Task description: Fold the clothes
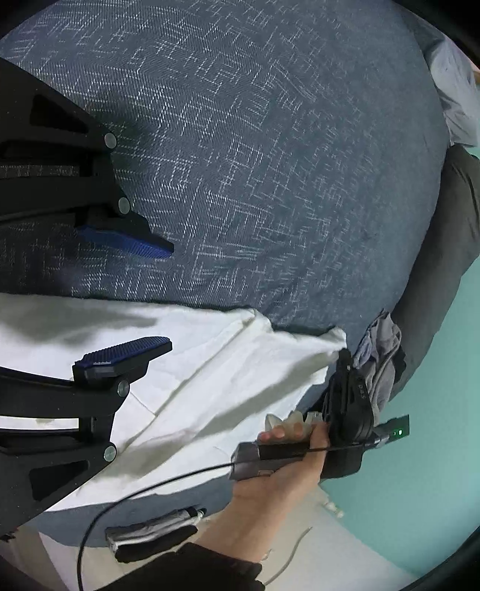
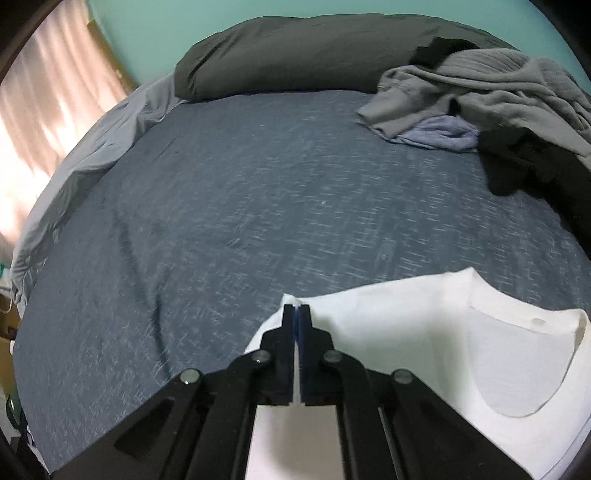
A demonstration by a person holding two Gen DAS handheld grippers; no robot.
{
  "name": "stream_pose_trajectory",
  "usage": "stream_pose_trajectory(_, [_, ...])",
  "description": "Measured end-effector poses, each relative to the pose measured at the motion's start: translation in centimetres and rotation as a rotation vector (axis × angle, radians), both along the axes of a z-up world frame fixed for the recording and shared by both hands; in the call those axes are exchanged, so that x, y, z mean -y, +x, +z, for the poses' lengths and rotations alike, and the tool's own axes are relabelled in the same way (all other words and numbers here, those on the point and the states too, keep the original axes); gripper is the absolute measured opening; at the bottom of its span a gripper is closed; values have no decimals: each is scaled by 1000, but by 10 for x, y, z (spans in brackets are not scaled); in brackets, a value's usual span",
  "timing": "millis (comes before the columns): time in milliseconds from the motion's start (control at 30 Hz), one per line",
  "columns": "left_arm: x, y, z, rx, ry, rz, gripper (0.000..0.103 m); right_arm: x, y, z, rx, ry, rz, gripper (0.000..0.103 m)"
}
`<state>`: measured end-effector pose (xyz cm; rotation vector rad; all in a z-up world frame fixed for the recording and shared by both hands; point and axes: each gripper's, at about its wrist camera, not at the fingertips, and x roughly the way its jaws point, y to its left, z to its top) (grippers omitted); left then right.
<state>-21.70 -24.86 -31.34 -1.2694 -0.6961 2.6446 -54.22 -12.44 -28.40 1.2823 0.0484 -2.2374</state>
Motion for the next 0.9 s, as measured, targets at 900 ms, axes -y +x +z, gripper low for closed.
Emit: stream_pose_trajectory(900, [-2, -4, -4, 12, -2, -11, 48, 59, -16, -12, 14, 147, 48, 2])
